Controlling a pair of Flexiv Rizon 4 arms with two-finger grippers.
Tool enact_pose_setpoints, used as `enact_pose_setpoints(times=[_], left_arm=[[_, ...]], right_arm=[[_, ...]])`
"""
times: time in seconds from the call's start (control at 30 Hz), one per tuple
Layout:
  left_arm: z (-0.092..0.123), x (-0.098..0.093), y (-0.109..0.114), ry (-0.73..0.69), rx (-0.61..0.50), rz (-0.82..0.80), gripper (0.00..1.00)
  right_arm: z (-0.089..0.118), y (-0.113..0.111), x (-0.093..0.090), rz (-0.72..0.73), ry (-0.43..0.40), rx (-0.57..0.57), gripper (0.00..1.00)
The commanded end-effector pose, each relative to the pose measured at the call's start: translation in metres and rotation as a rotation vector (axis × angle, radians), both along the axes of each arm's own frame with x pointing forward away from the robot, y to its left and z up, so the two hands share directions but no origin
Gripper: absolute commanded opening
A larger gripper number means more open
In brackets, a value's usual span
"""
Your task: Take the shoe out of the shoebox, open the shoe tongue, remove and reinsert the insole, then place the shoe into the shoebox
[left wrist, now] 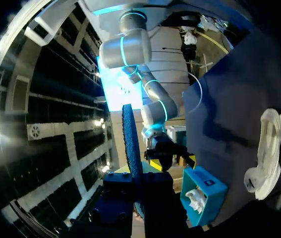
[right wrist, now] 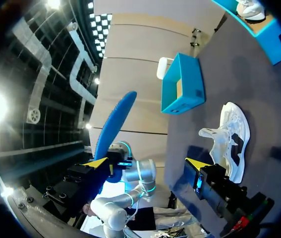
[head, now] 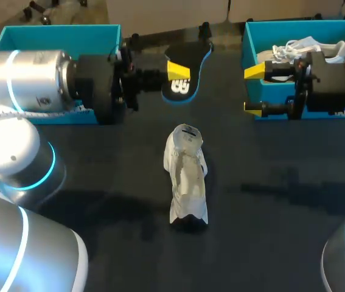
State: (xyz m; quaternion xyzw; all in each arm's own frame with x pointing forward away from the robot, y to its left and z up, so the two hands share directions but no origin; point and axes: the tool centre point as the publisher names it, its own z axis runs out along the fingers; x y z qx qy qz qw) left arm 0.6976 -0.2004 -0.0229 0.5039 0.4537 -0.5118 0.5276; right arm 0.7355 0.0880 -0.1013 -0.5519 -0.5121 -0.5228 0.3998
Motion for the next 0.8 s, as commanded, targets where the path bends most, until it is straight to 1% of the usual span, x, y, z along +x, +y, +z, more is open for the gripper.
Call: enact_pose_setpoints(times=[0.03, 0.27, 0.4, 0.57, 0.67, 0.7, 0.8], left_arm=[[-0.019, -0.005, 0.005, -0.063, -0.217, -0.001, 0.00], [-0.040, -0.006, 0.004, -0.069, -0.141, -0.013, 0.00], [-0.046, -0.005, -0.005, -0.110, -0.134, -0.023, 0.00], [-0.051, -0.004, -0.019, -0.164, -0.105, -0.048, 0.00], [-0.051, -0.002, -0.028, -0.178, -0.089, -0.057, 0.00], [-0.051, -0.001, -0.030, -0.186, -0.077, -0.055, 0.00], [-0.051, 0.001, -0.038, -0.209, -0.058, -0.061, 0.00]], right_arm=[[0.008, -0.003, -0.002, -0.010, 0.005, -0.015, 1.00], [0.024, 0.005, 0.009, 0.006, 0.006, -0.037, 1.00], [0.027, 0.013, 0.015, 0.029, 0.003, -0.028, 1.00], [0.027, 0.024, 0.019, 0.062, 0.019, -0.028, 1.00], [0.025, 0.027, 0.020, 0.070, 0.022, -0.026, 0.95], [0.024, 0.028, 0.020, 0.072, 0.023, -0.025, 0.92], [0.023, 0.032, 0.020, 0.078, 0.025, -0.023, 0.91]])
